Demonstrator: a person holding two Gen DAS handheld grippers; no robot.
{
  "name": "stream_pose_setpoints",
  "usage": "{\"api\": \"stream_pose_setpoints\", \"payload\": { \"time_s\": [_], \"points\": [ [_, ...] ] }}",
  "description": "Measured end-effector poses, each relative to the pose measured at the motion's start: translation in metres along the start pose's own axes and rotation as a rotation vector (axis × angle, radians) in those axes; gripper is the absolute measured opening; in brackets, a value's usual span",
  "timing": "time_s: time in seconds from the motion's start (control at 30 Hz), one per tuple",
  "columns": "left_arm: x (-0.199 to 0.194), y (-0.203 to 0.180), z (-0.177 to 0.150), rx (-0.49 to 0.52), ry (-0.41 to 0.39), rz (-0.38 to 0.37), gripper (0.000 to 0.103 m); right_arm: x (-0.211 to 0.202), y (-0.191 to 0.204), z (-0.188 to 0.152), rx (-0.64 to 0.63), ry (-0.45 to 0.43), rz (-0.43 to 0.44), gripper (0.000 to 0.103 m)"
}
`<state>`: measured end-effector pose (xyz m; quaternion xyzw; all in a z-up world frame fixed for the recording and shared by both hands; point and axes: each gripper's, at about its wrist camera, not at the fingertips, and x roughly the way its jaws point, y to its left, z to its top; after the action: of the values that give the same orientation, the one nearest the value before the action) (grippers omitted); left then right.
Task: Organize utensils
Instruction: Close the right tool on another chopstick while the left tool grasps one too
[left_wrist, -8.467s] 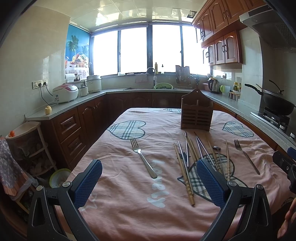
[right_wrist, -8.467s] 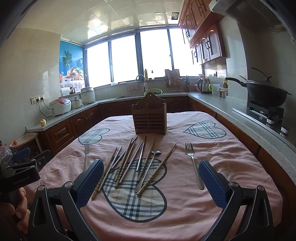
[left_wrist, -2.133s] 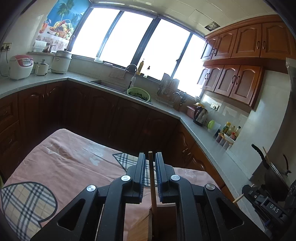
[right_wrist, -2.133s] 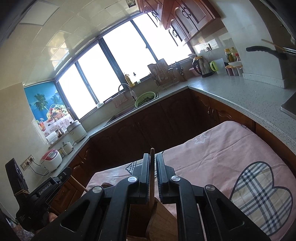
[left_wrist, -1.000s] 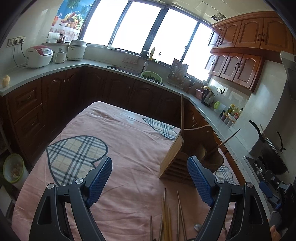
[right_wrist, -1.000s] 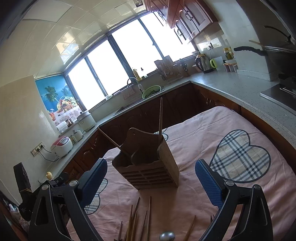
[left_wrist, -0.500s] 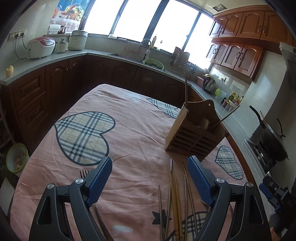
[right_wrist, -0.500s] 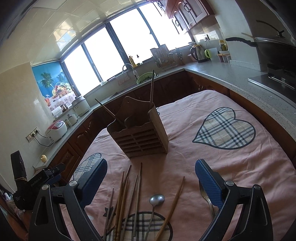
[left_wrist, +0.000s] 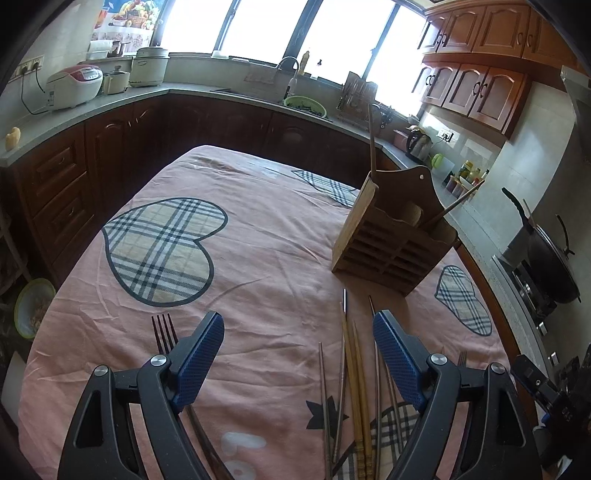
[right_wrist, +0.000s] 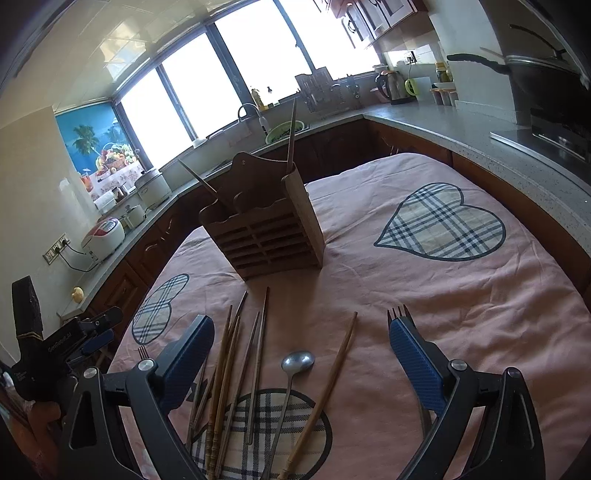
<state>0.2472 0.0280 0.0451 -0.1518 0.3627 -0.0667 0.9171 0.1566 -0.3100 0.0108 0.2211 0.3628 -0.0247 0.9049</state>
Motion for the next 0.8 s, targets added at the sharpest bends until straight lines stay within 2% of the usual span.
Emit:
{"api": "stream_pose_setpoints", "payload": {
  "time_s": [0.27,0.53,0.8],
  "points": [
    [0.021,-0.006,0.002,0.018,0.049,0.003,0.082,0.012,0.007,-0.003,-0.042,0.041,-0.007,0.092],
    [0.05,-0.016,0.005,0.041,0.107,-0.002,0.08,0.034,0.003,-0.004,-0.05,0.1,-0.043,0.075],
    [0.097,-0.036,0.012,0.109,0.201,0.003,0.072,0.069,-0.012,-0.002,-0.047,0.179,-0.101,0.062]
  ]
}}
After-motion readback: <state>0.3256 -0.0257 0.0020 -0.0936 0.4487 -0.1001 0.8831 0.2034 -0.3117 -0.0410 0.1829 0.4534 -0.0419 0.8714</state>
